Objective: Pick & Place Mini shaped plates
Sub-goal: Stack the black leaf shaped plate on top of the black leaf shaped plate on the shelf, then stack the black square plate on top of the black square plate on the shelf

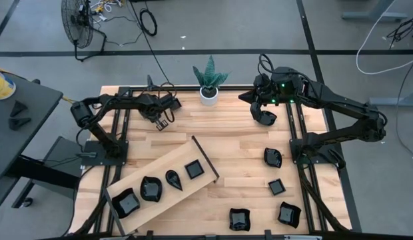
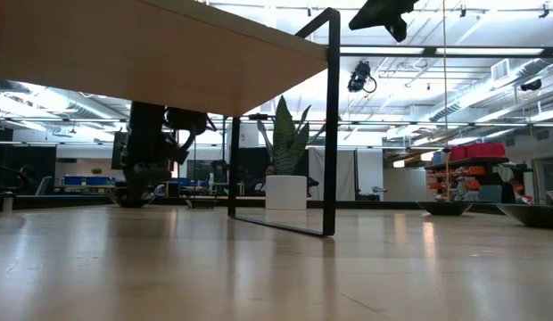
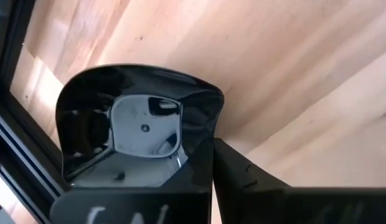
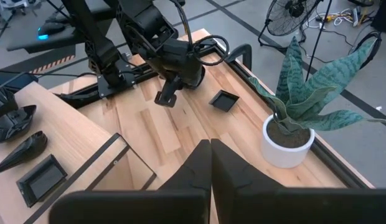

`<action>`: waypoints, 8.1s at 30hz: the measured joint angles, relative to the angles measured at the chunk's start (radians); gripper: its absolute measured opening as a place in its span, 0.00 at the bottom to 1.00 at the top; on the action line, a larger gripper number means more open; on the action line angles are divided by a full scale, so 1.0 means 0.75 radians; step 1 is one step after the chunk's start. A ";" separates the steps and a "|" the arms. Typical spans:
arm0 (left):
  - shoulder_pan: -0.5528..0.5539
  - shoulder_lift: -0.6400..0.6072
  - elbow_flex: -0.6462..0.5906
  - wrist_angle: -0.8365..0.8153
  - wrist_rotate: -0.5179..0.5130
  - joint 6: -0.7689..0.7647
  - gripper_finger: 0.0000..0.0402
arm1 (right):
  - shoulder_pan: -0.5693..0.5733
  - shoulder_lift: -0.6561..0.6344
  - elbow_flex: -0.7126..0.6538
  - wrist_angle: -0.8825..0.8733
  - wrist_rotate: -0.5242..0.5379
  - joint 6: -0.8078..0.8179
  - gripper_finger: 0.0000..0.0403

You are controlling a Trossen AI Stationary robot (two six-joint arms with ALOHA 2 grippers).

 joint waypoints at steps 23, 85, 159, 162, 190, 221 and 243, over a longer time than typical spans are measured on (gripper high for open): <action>-0.100 -0.172 0.183 -0.177 0.013 0.000 0.00 | 0.000 0.000 0.000 0.000 0.000 -0.005 0.01; -1.599 -0.172 1.424 -1.169 0.256 -0.876 0.00 | 0.000 -0.001 0.000 0.000 -0.145 -0.144 0.01; -1.890 0.078 1.419 -1.168 0.364 -1.065 0.00 | 0.000 0.080 -0.001 -0.002 -0.106 -0.145 0.01; -1.890 0.078 1.419 -1.168 0.360 -1.052 0.00 | -0.001 0.080 -0.001 -0.002 -0.106 -0.145 0.01; -1.914 0.161 1.419 -1.168 0.488 -1.118 0.12 | 0.001 0.080 -0.001 -0.002 -0.109 -0.113 0.01; -1.781 0.123 1.460 -1.167 0.135 -0.934 0.24 | 0.001 0.079 -0.001 -0.002 -0.142 -0.114 0.01; -1.236 -0.055 1.461 -1.157 -0.240 -0.833 0.35 | 0.001 0.079 -0.001 -0.083 -0.141 -0.190 0.01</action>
